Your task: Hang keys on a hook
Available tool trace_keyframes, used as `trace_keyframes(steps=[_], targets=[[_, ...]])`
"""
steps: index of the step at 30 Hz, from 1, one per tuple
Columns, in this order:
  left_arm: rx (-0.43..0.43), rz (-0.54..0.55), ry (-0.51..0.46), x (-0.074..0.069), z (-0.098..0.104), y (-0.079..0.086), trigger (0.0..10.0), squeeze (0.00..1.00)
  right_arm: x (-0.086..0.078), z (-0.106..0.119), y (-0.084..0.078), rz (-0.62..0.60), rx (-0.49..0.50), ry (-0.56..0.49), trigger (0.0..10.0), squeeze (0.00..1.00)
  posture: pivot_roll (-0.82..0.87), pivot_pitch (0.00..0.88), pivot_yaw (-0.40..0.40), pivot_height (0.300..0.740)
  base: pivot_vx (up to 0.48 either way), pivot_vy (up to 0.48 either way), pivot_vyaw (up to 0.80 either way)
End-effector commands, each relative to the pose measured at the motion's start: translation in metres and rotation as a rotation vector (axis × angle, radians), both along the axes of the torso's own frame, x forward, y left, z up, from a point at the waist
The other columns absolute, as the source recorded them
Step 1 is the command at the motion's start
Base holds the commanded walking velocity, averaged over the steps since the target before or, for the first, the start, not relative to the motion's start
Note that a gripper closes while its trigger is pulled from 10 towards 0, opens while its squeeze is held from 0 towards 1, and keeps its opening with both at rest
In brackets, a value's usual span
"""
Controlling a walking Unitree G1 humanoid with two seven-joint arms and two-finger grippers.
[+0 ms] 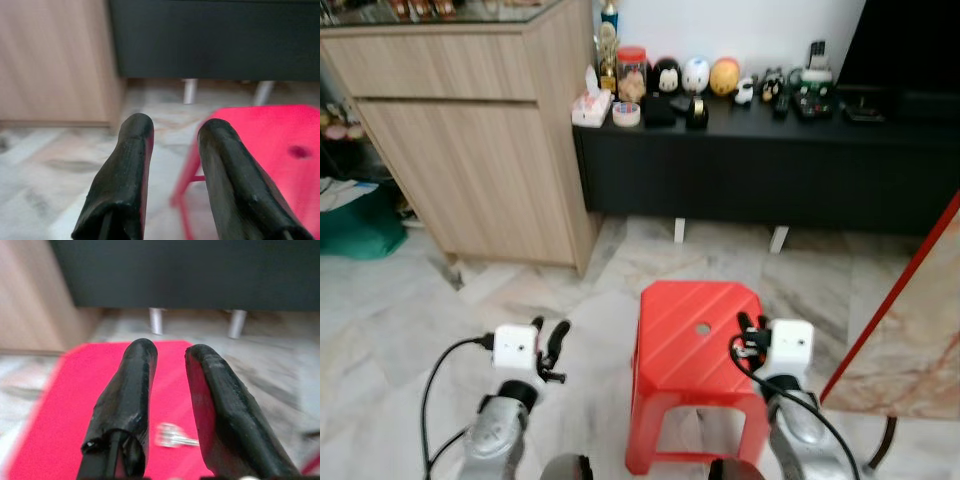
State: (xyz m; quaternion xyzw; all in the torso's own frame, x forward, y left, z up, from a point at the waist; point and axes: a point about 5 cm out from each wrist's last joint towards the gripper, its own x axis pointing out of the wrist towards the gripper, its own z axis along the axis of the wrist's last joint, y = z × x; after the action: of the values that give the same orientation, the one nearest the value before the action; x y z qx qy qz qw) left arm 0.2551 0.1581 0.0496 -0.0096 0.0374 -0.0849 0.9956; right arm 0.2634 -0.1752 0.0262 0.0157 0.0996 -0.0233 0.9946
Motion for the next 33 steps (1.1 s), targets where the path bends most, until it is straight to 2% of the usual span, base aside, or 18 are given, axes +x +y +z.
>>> trace_keyframes(steps=[1,10,17,26,33], targets=[[0.019,0.028,-0.004,0.0,0.002,0.012,10.0,0.0,0.003,0.002,0.011,0.021,0.019,-0.012,10.0,0.0,-0.01,0.0,-0.009,0.617,0.251,0.0,0.0],[0.019,0.027,-0.004,0.0,0.002,0.011,10.0,0.0,0.003,0.002,0.011,0.032,0.009,-0.01,10.0,0.0,-0.01,0.0,-0.008,0.617,0.252,0.0,0.0],[0.02,0.027,-0.005,0.0,0.002,0.011,10.0,0.0,0.002,0.0,0.011,0.03,0.017,-0.001,10.0,0.0,-0.01,0.0,-0.009,0.617,0.251,0.0,0.52],[0.019,0.019,-0.008,0.001,0.002,0.01,10.0,0.0,0.002,-0.002,0.007,0.025,0.006,0.018,10.0,0.0,-0.01,0.0,-0.007,0.617,0.0,0.0,0.0],[0.017,0.009,-0.002,0.001,0.002,0.009,10.0,0.0,0.001,-0.027,0.001,0.055,-0.091,0.241,10.0,0.0,-0.01,0.0,-0.003,0.617,0.0,0.0,0.0]])
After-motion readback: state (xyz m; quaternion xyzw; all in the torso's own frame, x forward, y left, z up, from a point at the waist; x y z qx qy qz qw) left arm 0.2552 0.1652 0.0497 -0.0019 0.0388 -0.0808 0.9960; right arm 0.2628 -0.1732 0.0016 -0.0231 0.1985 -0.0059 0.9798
